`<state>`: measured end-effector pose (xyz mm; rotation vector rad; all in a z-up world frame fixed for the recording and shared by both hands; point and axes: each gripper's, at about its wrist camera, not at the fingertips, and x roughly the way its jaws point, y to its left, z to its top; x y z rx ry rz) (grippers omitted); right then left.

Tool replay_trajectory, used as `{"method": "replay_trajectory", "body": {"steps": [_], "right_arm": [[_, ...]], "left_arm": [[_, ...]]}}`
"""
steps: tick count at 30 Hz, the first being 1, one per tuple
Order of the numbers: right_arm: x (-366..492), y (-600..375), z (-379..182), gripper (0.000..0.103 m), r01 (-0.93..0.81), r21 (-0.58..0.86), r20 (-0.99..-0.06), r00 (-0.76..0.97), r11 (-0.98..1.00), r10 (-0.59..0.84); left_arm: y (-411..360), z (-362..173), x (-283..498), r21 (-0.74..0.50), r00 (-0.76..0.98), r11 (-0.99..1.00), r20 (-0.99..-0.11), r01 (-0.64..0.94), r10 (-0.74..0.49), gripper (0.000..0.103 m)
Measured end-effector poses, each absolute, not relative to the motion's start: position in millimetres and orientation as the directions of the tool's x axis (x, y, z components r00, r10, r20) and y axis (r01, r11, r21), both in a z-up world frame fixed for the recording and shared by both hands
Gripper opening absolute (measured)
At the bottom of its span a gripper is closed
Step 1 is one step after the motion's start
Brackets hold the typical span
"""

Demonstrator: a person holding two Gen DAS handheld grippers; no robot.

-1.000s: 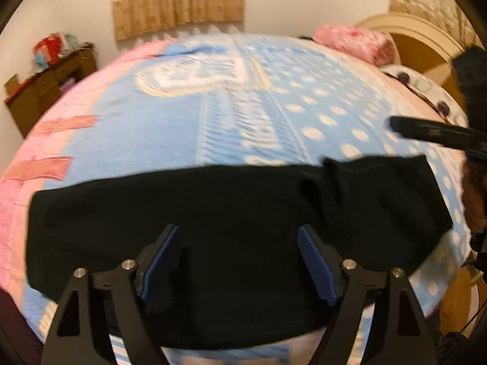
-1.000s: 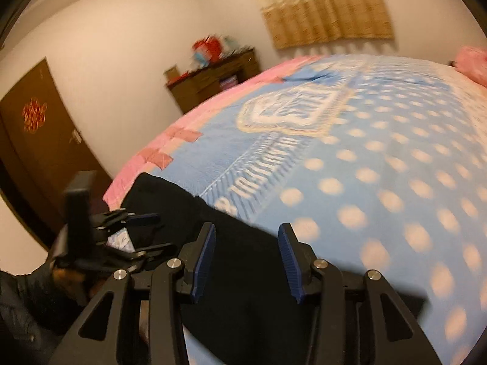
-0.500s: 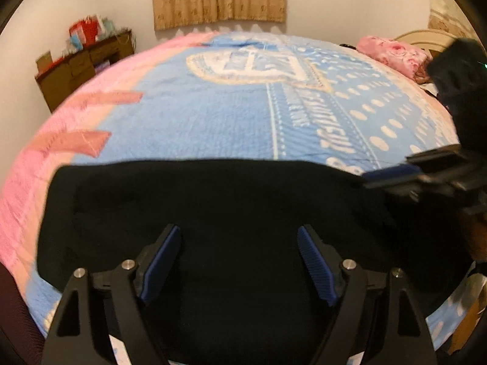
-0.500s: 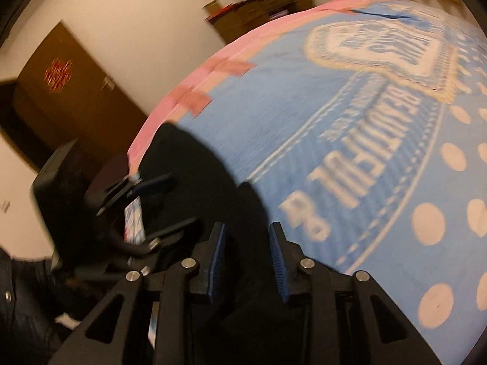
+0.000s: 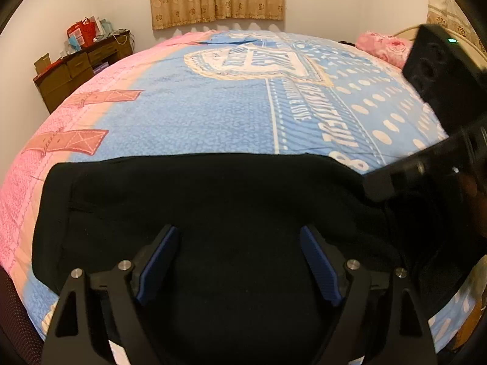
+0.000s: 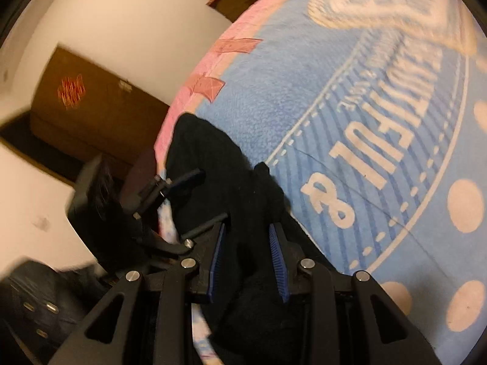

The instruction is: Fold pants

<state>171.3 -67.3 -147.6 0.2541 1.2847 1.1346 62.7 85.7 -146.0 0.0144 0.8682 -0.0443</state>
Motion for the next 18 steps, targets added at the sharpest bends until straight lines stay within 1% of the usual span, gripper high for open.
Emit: {"method": "replay_trajectory", "body": {"steps": [2, 4, 6, 9, 11, 16, 17, 18], "right_arm": [[186, -69, -159, 0.032, -0.402, 0.799, -0.550, -0.190, 0.447, 0.813], [199, -72, -167, 0.032, -0.309, 0.851, -0.495, -0.201, 0.424, 0.846], [208, -74, -170, 0.032, -0.260, 0.870, -0.469, -0.175, 0.419, 0.866], [218, -77, -162, 0.032, -0.266, 0.858, -0.480, -0.111, 0.440, 0.870], [219, -73, -158, 0.032, -0.288, 0.832, -0.517, -0.091, 0.474, 0.851], [213, -45, -158, 0.031, -0.359, 0.769, -0.598, -0.114, 0.528, 0.793], [213, -41, -157, 0.030, -0.371, 0.762, -0.603, -0.105, 0.531, 0.791], [214, -38, -159, 0.020, -0.370, 0.763, -0.601, -0.103, 0.530, 0.793]], "left_arm": [[85, -146, 63, -0.003, 0.646, 0.999, -0.763, 0.045, -0.031, 0.085], [86, -146, 62, -0.002, 0.647, 0.999, -0.762, 0.044, -0.030, 0.085], [86, -146, 62, -0.002, 0.648, 0.999, -0.761, 0.044, -0.030, 0.085], [86, -146, 62, -0.002, 0.648, 0.999, -0.761, 0.044, -0.030, 0.085], [86, -146, 62, -0.003, 0.647, 0.999, -0.762, 0.044, -0.031, 0.085], [86, -145, 62, -0.003, 0.647, 0.999, -0.762, 0.044, -0.030, 0.085], [86, -145, 62, -0.003, 0.647, 0.999, -0.762, 0.044, -0.030, 0.085], [86, -146, 62, -0.002, 0.647, 0.999, -0.762, 0.044, -0.030, 0.085]]}}
